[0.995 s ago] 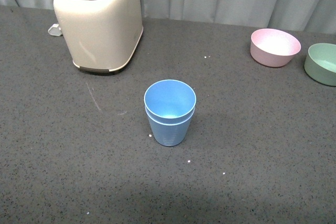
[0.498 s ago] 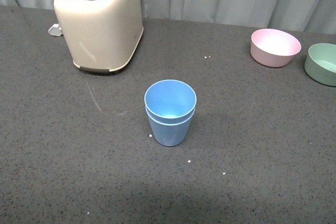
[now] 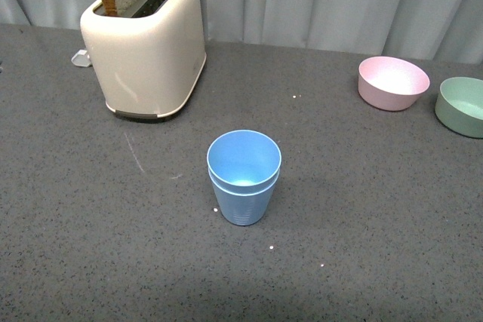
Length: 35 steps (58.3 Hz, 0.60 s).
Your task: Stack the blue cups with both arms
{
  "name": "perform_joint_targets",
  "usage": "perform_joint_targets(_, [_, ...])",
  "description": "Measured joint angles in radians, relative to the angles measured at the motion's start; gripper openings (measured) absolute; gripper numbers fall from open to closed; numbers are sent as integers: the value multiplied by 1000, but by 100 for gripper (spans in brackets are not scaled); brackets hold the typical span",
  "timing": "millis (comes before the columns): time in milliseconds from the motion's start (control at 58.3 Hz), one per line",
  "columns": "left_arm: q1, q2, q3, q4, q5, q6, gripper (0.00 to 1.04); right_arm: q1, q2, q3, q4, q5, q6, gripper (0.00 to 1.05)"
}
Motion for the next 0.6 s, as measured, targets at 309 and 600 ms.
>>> perform_joint_targets(309, [0, 0, 0, 0, 0, 0, 98, 0, 0, 0, 0, 0, 0, 95])
perform_joint_targets(600, [0, 0, 0, 0, 0, 0, 98, 0, 0, 0, 0, 0, 0, 95])
